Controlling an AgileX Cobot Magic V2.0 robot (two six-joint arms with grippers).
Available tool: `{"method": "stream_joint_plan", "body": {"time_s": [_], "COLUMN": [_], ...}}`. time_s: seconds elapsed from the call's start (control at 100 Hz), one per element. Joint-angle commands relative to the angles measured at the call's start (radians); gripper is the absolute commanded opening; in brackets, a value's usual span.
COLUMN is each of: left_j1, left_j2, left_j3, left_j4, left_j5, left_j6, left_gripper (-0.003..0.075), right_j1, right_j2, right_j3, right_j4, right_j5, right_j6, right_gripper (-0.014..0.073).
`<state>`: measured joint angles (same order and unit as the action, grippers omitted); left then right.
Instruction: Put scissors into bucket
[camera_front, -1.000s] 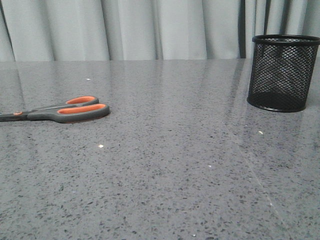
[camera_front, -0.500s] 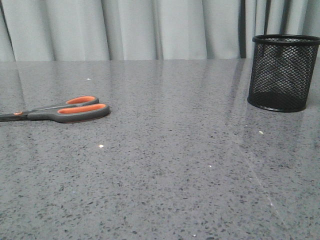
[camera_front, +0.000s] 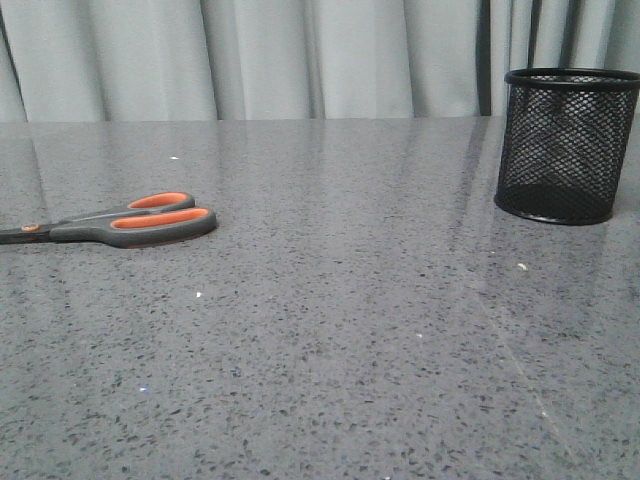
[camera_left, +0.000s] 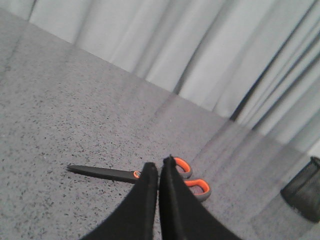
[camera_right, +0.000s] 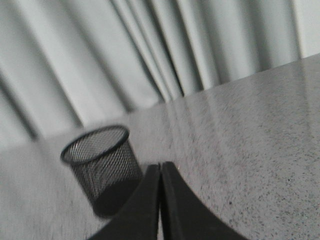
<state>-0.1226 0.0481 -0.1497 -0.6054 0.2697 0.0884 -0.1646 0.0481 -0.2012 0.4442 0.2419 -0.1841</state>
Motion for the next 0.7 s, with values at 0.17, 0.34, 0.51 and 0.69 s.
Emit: {"method": "stream_joint_plan", "body": {"time_s": [0.17, 0.34, 0.51, 0.69], "left_j1": [0.0, -0.094, -0.212, -0.337], "left_j2": [0.362, 0.57, 0.78, 1.034], "left_j3": [-0.343, -0.552, -0.771, -0.97], "left_j4": [0.054, 0.099, 0.32, 0.468], "left_j5": [0.262, 0.312, 0.466, 0.645], "left_j6": [0.423, 0.567, 0.569, 0.7], "left_gripper": [0.0089, 0.0365, 0.0387, 0.0387], "right_j1": [0.092, 0.126, 0.136, 0.136], "right_j2": [0.251, 0.356, 0.389, 0.395], "right_j3": [-0.268, -0.385, -0.439, -0.442], "right_j4": [-0.082, -0.096, -0.096, -0.096], "right_j5": [0.232, 0.341, 0.331, 0.301], "right_j6": [-0.134, -0.14, -0.14, -0.14], "right_gripper": [-0.0043, 0.0123, 0.0475, 0.0508]}}
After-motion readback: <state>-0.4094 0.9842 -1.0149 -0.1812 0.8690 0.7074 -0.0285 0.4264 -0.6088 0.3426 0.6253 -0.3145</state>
